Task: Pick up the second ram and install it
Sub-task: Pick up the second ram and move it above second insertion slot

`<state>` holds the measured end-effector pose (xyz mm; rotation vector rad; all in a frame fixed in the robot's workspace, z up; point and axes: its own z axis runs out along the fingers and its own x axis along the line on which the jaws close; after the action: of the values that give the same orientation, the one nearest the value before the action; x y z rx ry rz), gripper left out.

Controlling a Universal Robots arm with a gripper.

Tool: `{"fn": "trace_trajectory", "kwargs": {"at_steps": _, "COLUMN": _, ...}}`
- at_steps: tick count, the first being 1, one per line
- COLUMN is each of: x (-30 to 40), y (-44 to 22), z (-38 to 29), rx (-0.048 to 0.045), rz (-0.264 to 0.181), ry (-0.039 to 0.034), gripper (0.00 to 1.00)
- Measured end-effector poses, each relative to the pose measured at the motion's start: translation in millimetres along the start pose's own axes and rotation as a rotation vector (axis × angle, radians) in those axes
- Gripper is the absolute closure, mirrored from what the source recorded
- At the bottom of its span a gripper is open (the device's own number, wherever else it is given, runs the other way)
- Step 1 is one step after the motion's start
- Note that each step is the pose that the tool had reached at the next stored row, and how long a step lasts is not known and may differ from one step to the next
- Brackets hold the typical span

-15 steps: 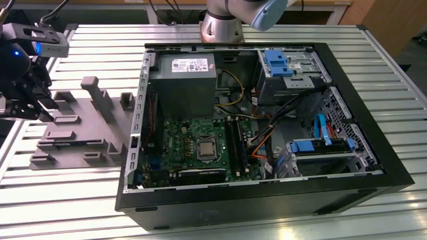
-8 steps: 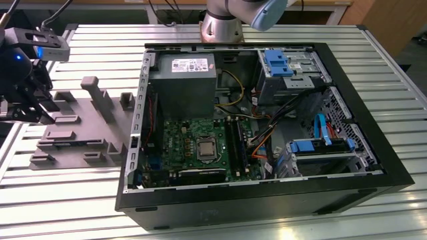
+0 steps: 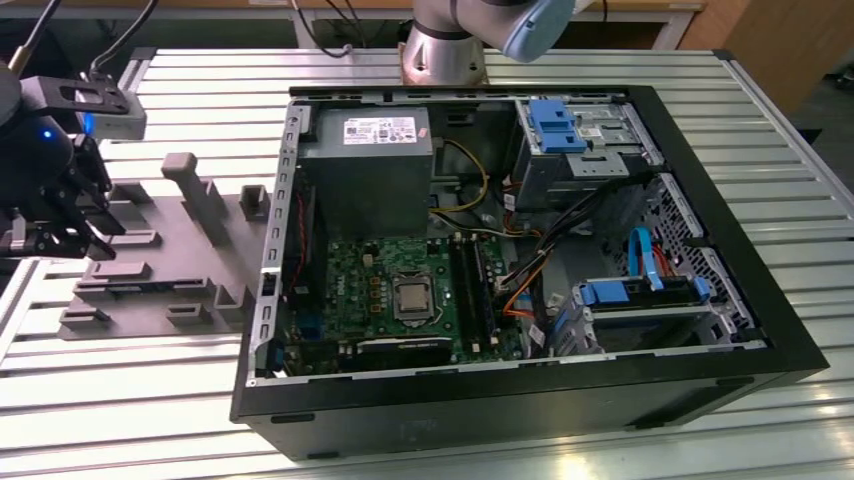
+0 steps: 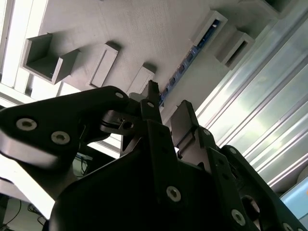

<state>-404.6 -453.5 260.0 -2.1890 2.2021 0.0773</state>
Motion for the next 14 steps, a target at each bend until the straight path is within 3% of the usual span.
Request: {"fn": "trace_trajectory", "kwargs": {"at_steps": 14, "x": 1.5, "y": -0.1, "z": 2.3, "rx": 0.0001, "rz": 0.000, "ry": -0.0001, "gripper": 0.62}}
